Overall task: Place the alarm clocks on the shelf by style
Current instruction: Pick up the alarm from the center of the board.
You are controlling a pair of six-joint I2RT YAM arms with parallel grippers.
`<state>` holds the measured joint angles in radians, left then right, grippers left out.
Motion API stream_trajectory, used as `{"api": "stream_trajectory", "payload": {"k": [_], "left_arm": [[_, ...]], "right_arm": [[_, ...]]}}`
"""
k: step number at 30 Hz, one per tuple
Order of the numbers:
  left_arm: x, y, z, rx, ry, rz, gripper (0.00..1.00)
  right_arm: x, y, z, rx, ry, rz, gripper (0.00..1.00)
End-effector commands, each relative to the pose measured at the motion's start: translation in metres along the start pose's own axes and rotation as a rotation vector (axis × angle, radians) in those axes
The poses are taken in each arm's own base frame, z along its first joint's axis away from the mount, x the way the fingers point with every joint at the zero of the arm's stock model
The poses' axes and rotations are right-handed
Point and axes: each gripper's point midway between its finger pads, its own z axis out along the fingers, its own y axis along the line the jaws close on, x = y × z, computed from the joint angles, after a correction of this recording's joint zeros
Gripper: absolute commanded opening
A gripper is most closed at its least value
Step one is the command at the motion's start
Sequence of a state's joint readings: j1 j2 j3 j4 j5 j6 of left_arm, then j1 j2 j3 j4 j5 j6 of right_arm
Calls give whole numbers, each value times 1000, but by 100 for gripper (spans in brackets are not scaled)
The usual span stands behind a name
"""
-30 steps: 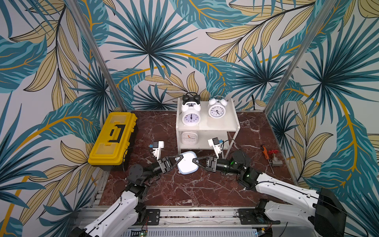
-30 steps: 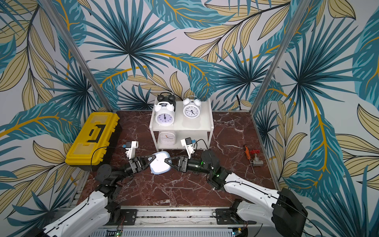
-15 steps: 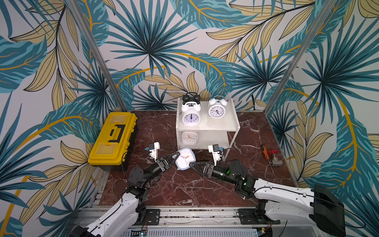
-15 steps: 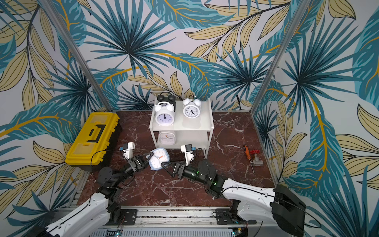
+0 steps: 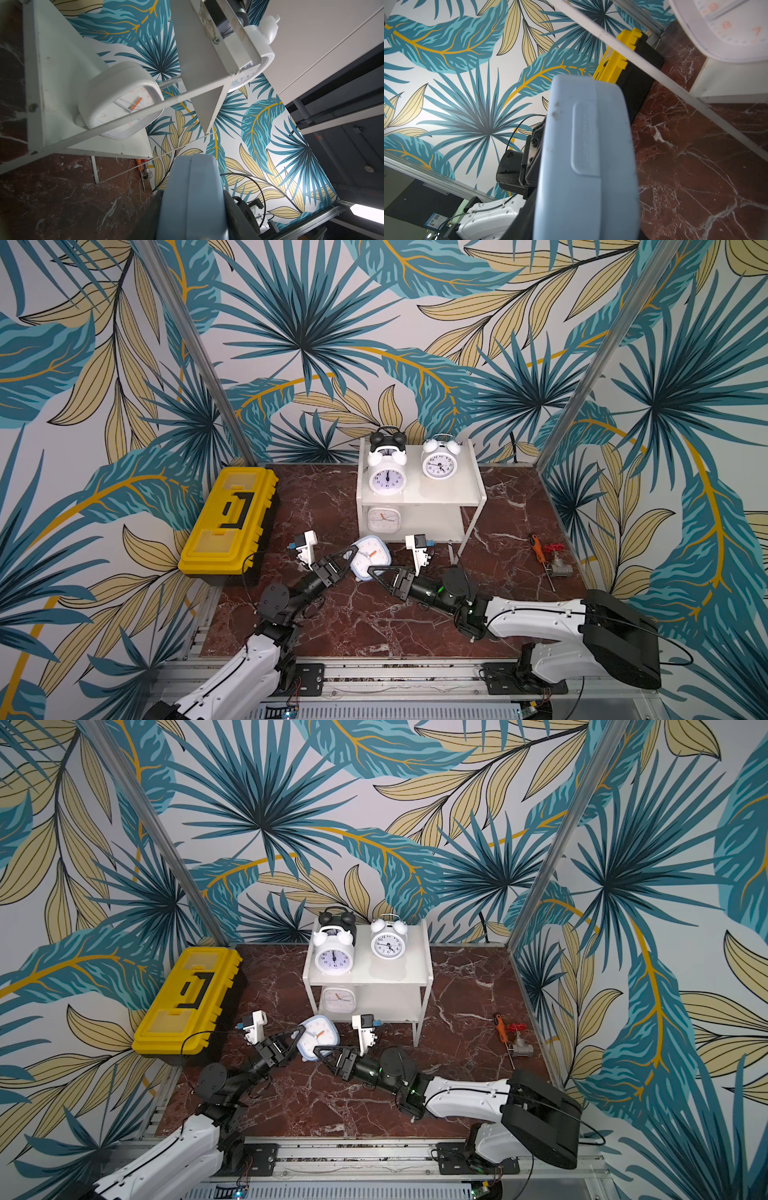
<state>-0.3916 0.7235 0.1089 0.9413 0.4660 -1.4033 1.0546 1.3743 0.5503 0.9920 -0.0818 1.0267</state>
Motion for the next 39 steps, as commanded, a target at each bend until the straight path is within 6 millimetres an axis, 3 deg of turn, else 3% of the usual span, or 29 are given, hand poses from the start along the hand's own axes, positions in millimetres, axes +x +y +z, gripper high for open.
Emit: {"api": "stream_trajectory", "payload": {"k": [1,7,9,14,16,21,25,30,35,39], "left_arm": [[-1,-6,-4,30,-16,20,27],[-4,2,-7,-17,-42,38,37],[-3,2,-8,-25,-35,46,47],[4,4,-7,-76,40,76,87],[7,1,-5,-97,84,101,92],[20,-22,2,-59,220,181,93],[34,-48,8,40,345,191,92],[39,-38,14,-2,415,175,87],[35,-44,16,28,392,172,86],[35,-52,17,51,391,179,78]], "right_arm": [[-5,14,3,-37,-12,-41,40],[-5,11,-1,48,32,-83,23],[-5,15,-2,63,60,-112,21],[-4,19,-14,127,198,-164,18],[-3,16,-21,149,257,-163,17],[-7,12,-38,125,387,-120,15],[-21,26,-46,0,428,-72,15],[-22,47,-49,-111,522,-60,15],[-17,43,-47,-116,560,-45,16],[-15,35,-47,-94,559,-40,16]]}}
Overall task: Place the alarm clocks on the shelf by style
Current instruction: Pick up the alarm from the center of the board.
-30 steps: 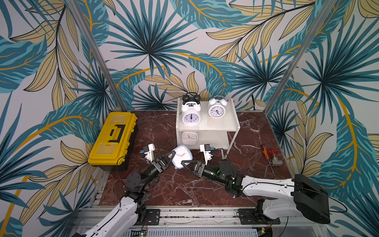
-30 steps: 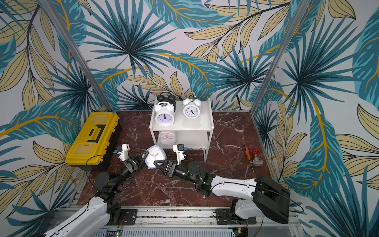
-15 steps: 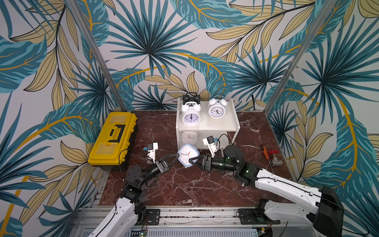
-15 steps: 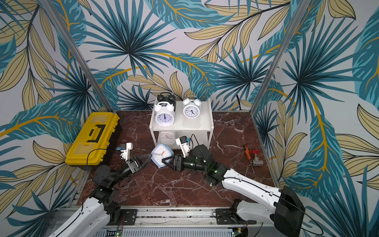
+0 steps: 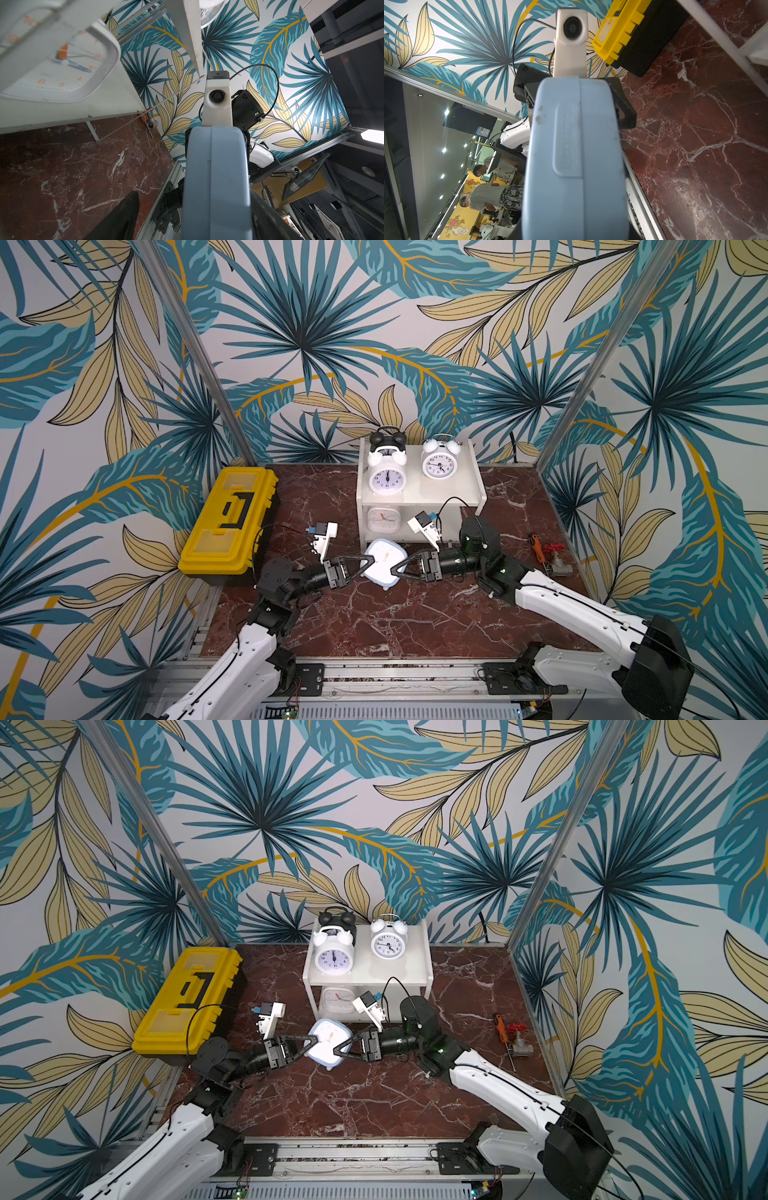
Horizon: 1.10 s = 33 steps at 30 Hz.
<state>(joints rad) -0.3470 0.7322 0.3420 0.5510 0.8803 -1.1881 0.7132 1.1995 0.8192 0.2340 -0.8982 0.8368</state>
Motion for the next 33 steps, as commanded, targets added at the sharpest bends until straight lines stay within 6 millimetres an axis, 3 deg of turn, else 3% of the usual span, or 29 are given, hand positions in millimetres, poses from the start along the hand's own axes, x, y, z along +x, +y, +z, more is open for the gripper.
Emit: {"api": "stream_trajectory", "payload": {"k": [1,5,13,21,27,33], "left_arm": [[-10,-29,0,72,-13,79,75],[-12,-31,-1,79,-28,83,58],[-21,-28,-5,87,-116,56,40],[-30,-5,-10,34,-219,18,26],[-44,4,-22,27,-361,-4,25],[-45,9,-24,25,-384,-15,25]], "right_arm": [[3,7,0,-38,22,-32,17],[4,1,0,-18,20,-24,18],[-1,-4,-2,26,-16,-30,23],[-21,-12,-12,127,-160,-33,64],[-27,-29,-21,188,-387,-15,77],[-26,-21,-17,125,-531,-41,85]]}}
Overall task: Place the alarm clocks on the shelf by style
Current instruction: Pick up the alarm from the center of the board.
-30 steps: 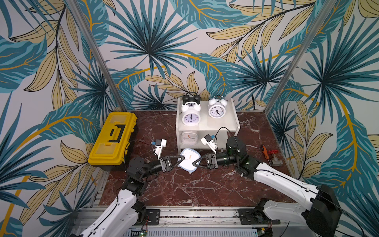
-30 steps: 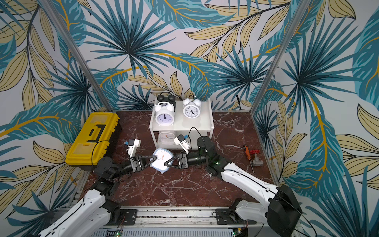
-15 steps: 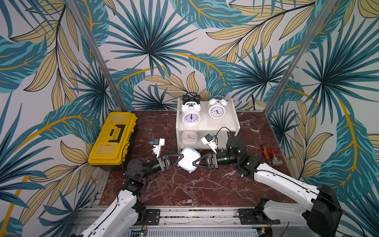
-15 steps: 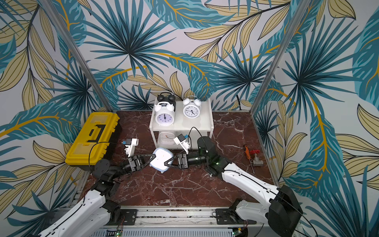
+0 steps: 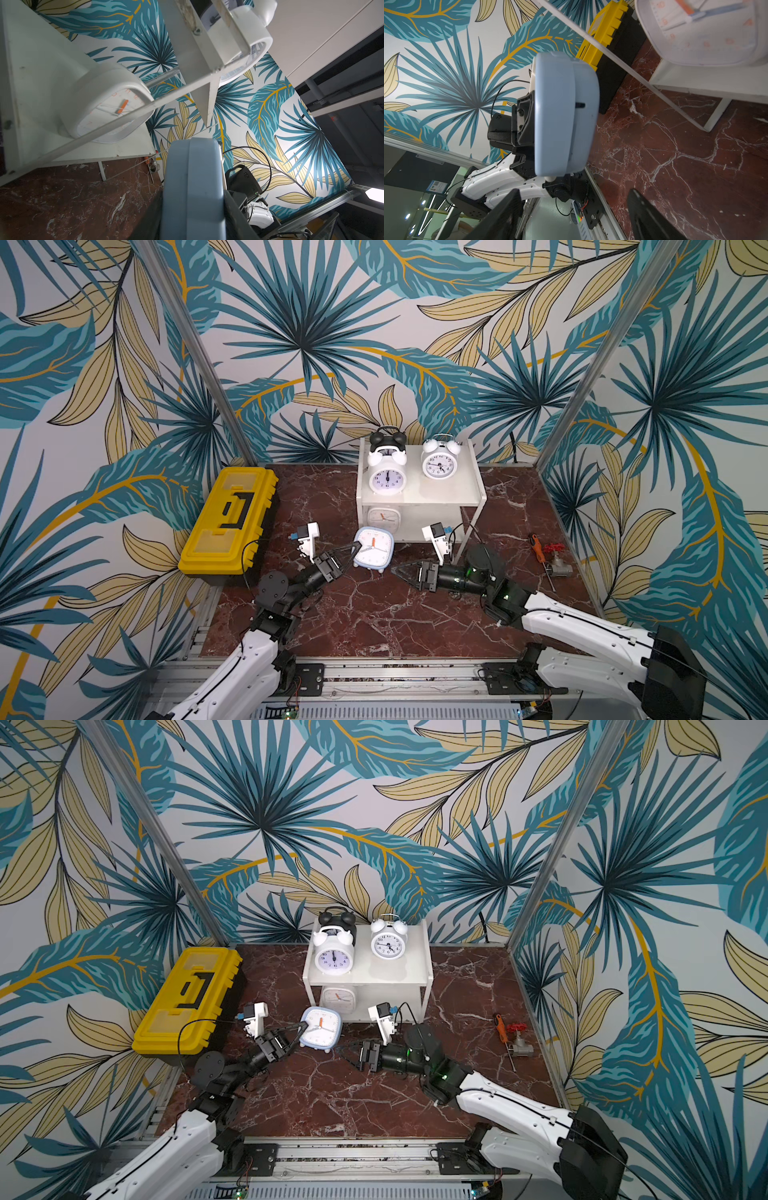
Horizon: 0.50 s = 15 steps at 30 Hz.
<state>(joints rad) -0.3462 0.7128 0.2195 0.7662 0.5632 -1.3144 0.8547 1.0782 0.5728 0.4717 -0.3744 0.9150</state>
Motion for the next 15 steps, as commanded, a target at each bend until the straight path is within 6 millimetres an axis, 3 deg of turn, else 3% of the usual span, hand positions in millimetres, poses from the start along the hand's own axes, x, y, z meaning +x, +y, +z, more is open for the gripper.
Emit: {"api": "stream_trajectory", "payload": {"k": [1,11,15], "left_arm": [[-8,-10,-4,52,-56,23,25],[-5,-6,-9,64,-63,-3,25],[-3,-6,-10,66,-60,-6,25]], "right_arm": [[-30,14,-4,-61,-205,-3,85],[-37,25,21,-113,-207,8,83],[-38,28,31,-125,-186,11,76]]}}
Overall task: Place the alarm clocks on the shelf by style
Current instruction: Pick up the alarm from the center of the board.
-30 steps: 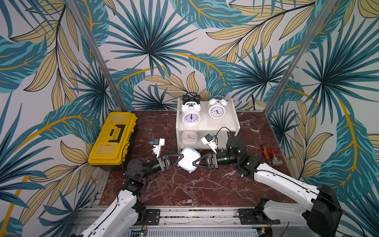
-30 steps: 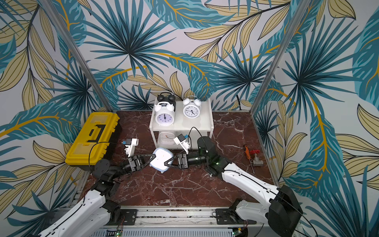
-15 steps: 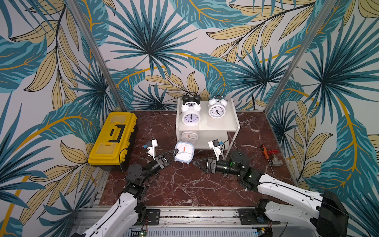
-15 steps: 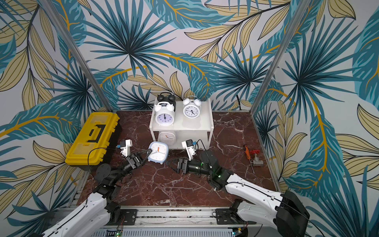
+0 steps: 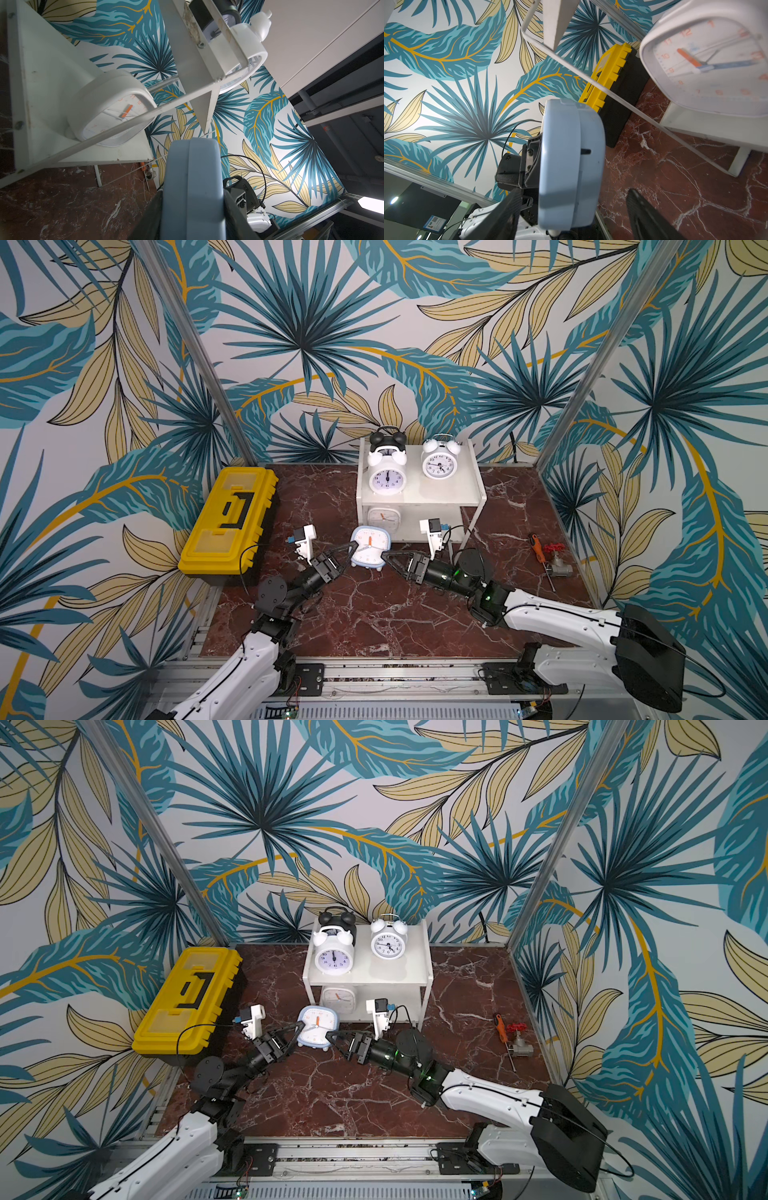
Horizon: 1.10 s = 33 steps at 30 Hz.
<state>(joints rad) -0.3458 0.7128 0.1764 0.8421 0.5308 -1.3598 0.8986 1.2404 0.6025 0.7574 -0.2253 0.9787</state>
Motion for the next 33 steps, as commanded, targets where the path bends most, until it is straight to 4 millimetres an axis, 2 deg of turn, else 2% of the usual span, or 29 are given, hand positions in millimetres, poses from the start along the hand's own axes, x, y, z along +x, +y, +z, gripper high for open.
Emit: {"api": "stream_trajectory", "payload": {"k": [1,7,10,12,14,16,20,25,30,33], "left_arm": [[-1,-9,-5,48,-20,23,25],[1,-5,-5,35,-7,25,25],[3,-4,-5,32,0,29,26],[3,-3,-5,30,3,32,34],[7,-4,-4,33,27,36,51],[12,-10,-3,56,63,55,57],[19,-25,-1,101,125,76,57],[17,-43,-2,157,124,106,47],[14,-45,-3,155,104,116,42],[14,-45,-4,160,102,120,31]], "right_arm": [[-7,18,8,-67,-12,2,72],[-2,16,16,-65,23,23,42],[0,16,18,-68,40,29,35],[2,18,19,-72,54,24,31],[3,21,19,-72,74,6,29],[5,24,20,-70,107,-13,28],[5,32,19,-92,168,-23,26],[2,22,13,-62,206,-15,26],[1,17,6,-46,218,-12,26],[2,18,4,-48,220,-12,26]]}}
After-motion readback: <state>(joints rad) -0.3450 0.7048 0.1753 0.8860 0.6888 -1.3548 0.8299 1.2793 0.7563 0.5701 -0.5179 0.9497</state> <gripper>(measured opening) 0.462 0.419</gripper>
